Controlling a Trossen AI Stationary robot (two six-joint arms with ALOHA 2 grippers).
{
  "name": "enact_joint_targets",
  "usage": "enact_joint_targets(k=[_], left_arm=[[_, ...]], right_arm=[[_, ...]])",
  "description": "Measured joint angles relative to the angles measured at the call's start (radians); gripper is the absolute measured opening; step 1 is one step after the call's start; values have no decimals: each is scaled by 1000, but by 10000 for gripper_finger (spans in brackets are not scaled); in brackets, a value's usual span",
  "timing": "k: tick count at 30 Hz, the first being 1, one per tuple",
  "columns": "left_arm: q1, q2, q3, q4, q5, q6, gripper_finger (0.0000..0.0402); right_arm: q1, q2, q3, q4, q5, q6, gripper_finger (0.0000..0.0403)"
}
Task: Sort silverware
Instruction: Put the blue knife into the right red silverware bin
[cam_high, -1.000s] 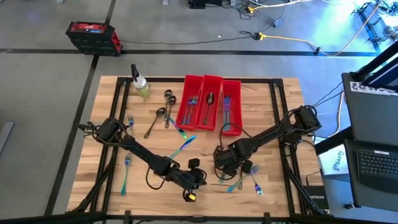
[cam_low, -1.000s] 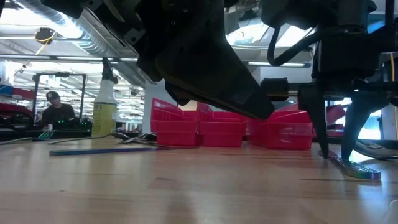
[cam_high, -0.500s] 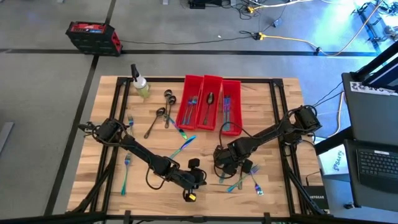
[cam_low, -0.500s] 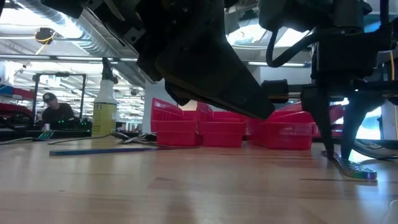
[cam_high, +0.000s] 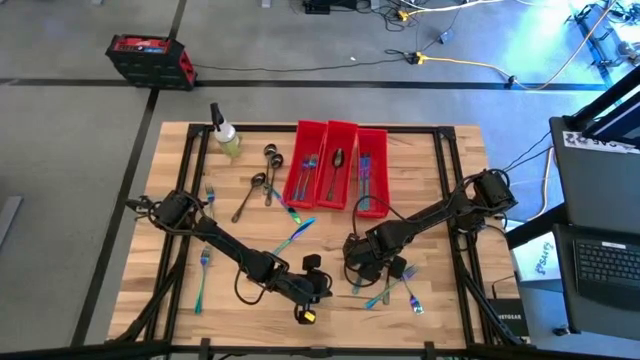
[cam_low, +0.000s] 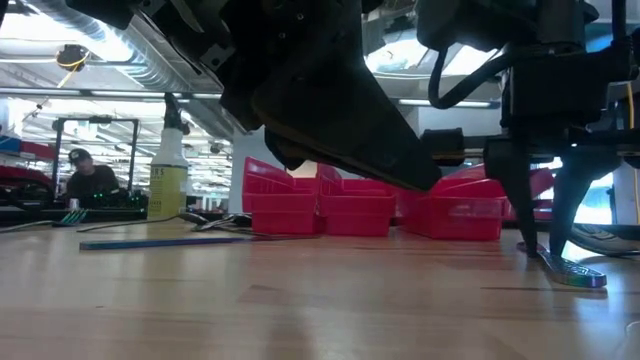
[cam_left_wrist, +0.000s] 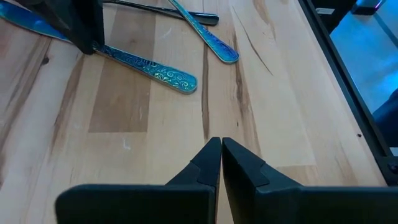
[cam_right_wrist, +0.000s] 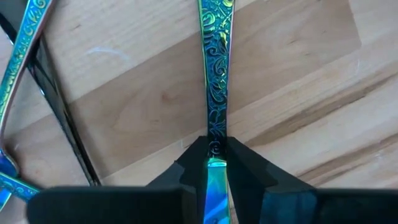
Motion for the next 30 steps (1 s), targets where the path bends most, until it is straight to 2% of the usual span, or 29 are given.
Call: enact_joint_targets(k=[5, 30], left_arm=[[0, 0, 0, 0, 0, 0, 0], [0, 0, 0, -28, -44, -16, 0]], right_arm=[[0, 0, 0, -1, 0, 0, 20], [0, 3, 39, -44, 1, 27, 26]])
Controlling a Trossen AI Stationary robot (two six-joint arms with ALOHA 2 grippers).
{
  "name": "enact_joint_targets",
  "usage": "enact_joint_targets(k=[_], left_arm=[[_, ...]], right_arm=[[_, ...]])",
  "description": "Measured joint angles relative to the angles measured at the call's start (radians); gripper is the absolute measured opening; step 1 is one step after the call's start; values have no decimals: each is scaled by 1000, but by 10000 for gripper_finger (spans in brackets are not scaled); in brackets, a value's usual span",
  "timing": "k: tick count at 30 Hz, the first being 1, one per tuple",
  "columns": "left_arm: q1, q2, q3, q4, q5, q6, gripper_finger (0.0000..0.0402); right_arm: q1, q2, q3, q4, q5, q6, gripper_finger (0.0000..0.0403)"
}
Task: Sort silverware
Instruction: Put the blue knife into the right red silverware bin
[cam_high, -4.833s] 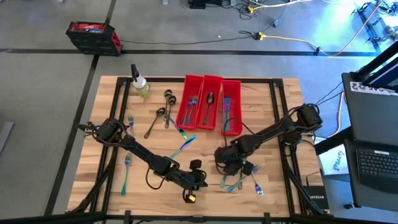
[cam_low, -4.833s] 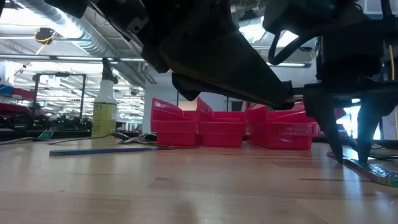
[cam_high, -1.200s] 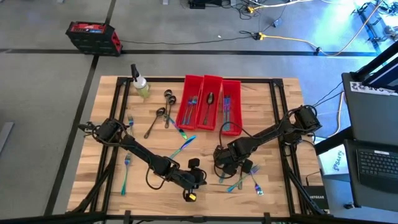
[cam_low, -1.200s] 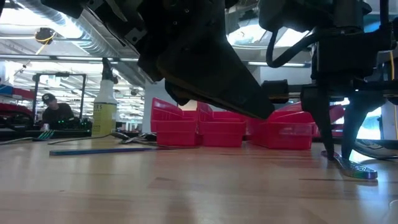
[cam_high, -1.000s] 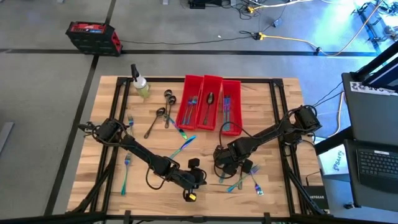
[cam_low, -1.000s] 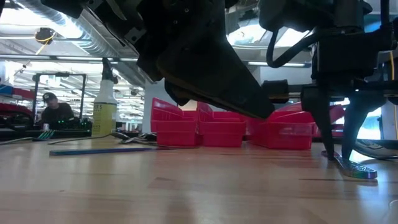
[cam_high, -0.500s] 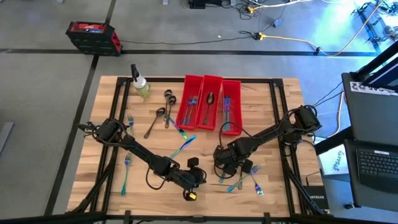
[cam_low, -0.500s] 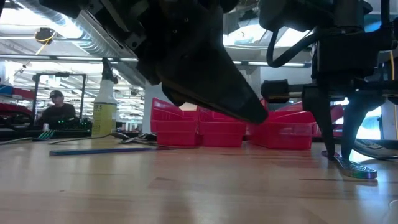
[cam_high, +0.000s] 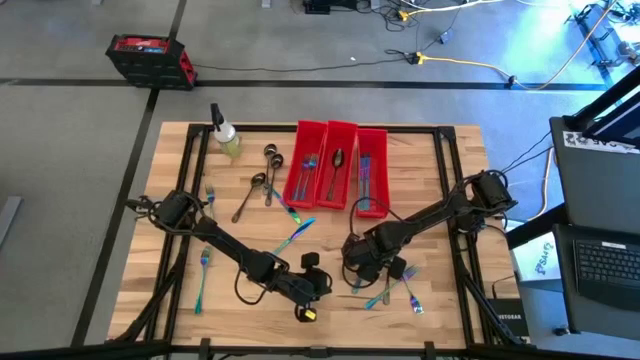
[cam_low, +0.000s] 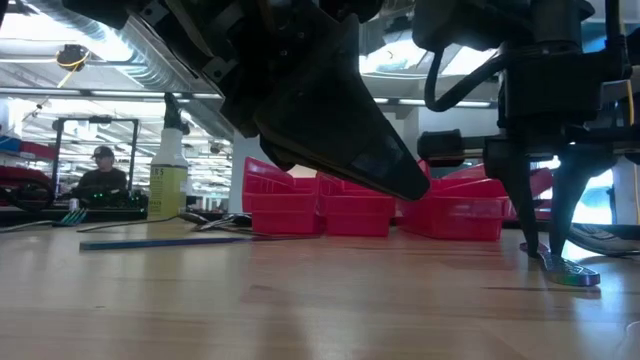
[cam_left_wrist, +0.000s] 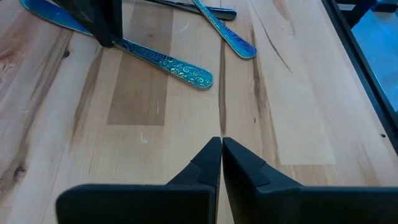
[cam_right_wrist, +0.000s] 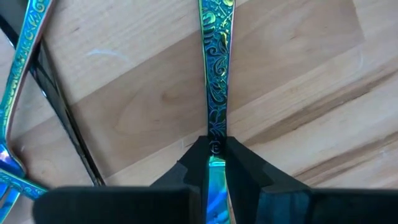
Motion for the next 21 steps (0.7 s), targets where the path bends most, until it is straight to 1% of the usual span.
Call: enact_joint_targets(k=[7, 15, 19, 21], left_arm=[[0, 0, 0, 1, 0, -2, 0], [-1, 0, 0, 28, 7, -9, 0], [-1, 1, 0, 27, 9, -11, 0], [-1, 1, 0, 41, 26, -23, 0]], right_arm=[[0, 4, 27, -55, 0, 21, 26], [0, 4, 33, -70, 1, 44, 26], [0, 3, 34, -72, -7, 52, 17], [0, 2, 34, -72, -8, 52, 13]])
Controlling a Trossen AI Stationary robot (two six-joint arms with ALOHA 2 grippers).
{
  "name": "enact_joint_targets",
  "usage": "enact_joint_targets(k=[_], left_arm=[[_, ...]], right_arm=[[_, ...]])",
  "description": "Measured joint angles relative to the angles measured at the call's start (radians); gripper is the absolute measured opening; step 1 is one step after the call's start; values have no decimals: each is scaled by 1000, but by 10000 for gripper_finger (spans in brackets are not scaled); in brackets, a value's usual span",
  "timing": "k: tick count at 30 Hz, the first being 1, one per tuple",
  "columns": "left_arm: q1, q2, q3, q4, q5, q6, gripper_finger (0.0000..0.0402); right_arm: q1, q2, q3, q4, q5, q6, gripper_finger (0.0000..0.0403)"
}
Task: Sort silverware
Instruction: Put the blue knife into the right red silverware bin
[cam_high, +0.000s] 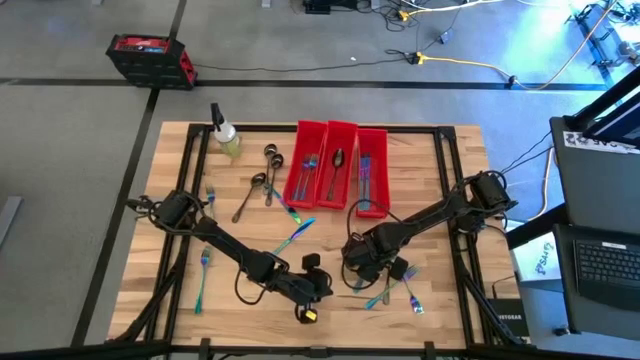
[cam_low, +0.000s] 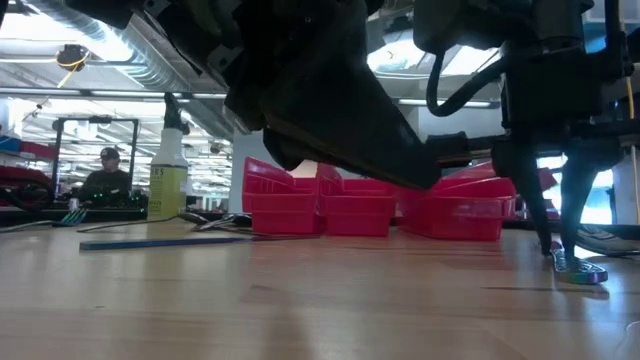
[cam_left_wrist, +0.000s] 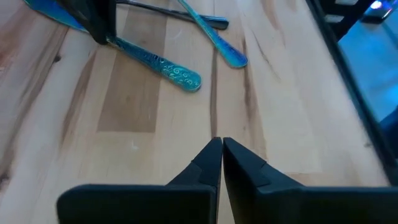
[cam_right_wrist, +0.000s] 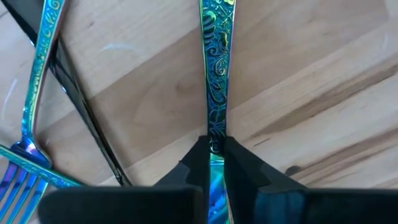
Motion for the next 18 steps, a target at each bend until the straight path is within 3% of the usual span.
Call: enact_joint_targets(k=[18], left_arm=[[2, 0, 0, 13, 21, 1, 0]], right_arm=[[-9, -6, 43, -16, 1, -2, 9]])
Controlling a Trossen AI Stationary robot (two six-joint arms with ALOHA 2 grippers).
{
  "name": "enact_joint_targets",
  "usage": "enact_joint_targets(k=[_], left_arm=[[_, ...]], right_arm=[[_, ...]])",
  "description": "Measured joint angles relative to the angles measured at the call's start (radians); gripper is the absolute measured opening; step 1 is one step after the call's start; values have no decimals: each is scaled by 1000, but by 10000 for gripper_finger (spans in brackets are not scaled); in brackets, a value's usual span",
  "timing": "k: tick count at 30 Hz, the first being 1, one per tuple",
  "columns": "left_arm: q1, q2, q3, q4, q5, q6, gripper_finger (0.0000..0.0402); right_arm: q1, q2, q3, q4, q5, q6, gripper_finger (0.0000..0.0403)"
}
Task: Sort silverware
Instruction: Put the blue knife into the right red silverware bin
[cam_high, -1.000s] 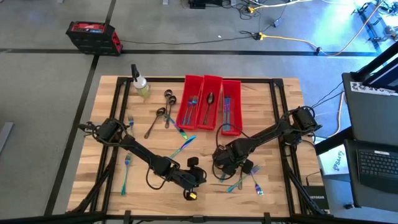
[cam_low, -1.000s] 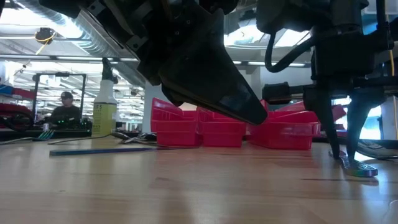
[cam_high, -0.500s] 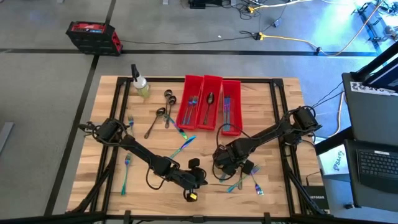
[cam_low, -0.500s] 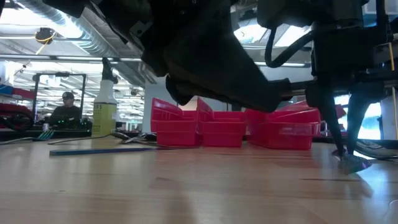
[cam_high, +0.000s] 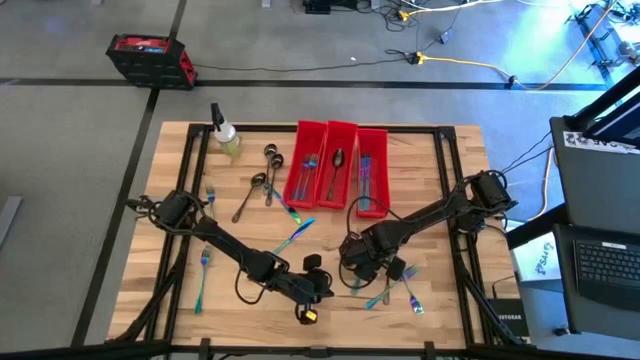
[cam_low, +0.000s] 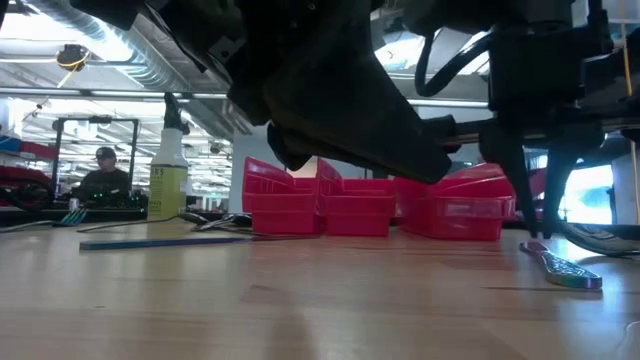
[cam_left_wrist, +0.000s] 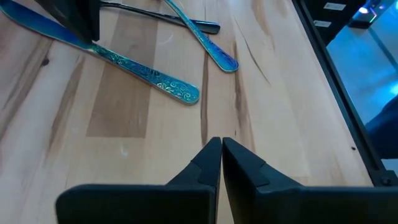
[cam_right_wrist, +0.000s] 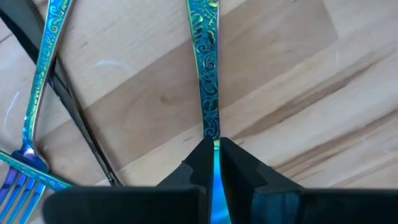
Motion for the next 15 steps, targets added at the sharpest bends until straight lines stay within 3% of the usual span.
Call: enact_joint_targets(k=[7, 15], left_arm=[[0, 0, 0, 0, 0, -2, 0], [-1, 0, 0, 0, 0, -11, 0]], right_arm=[[2, 0, -25, 52, -21, -65, 15], [2, 0, -29, 84, -20, -38, 99]])
